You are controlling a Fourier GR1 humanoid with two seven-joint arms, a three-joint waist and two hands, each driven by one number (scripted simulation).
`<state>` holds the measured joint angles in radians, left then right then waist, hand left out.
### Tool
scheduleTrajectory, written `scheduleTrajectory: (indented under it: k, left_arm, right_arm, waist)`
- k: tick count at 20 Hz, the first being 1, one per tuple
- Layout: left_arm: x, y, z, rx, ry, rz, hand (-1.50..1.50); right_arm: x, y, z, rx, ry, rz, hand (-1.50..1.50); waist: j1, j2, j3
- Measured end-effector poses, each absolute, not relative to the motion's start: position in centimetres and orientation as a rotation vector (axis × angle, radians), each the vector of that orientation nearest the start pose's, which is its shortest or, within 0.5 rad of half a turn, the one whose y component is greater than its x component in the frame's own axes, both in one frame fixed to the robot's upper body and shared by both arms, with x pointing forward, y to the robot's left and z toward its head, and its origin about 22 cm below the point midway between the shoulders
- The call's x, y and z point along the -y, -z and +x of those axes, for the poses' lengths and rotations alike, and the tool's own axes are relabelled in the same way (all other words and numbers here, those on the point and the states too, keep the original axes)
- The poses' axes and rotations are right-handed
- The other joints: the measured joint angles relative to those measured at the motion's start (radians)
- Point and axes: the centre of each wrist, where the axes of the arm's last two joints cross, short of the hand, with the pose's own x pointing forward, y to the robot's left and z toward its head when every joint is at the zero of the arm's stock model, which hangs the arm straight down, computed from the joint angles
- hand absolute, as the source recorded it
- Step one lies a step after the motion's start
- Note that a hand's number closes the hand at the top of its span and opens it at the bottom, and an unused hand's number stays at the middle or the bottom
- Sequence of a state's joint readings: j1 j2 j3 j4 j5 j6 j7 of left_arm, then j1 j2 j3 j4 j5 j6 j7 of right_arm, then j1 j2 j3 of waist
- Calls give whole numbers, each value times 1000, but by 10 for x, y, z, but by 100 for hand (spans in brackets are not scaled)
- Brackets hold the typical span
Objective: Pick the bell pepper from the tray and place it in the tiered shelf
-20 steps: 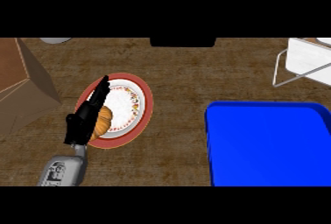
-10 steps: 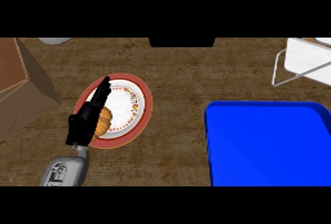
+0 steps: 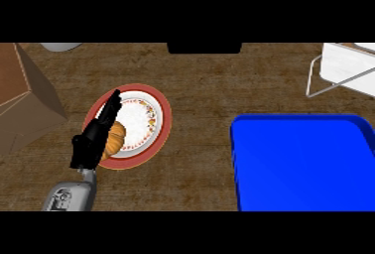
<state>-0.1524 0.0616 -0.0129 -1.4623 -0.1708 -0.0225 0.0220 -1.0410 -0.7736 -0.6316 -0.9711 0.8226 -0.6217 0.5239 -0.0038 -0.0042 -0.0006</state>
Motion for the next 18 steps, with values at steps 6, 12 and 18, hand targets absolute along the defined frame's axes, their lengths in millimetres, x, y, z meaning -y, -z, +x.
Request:
scheduleTrajectory:
  k: [6,12,18]
  left_arm:
    - [-234,-10,276,1561,239,129,0]
    - [-240,-8,273,1553,214,151,0]
    - [-240,-9,272,1548,203,156,0]
  right_arm:
    - [463,-370,297,1396,963,-1495,-150]
    - [490,-368,230,1253,933,-1467,-150]
    - [500,-361,153,1200,861,-1450,-150]
  waist:
    - [-23,-7,-1]
    - [-53,-12,0]
    - [-63,-13,1]
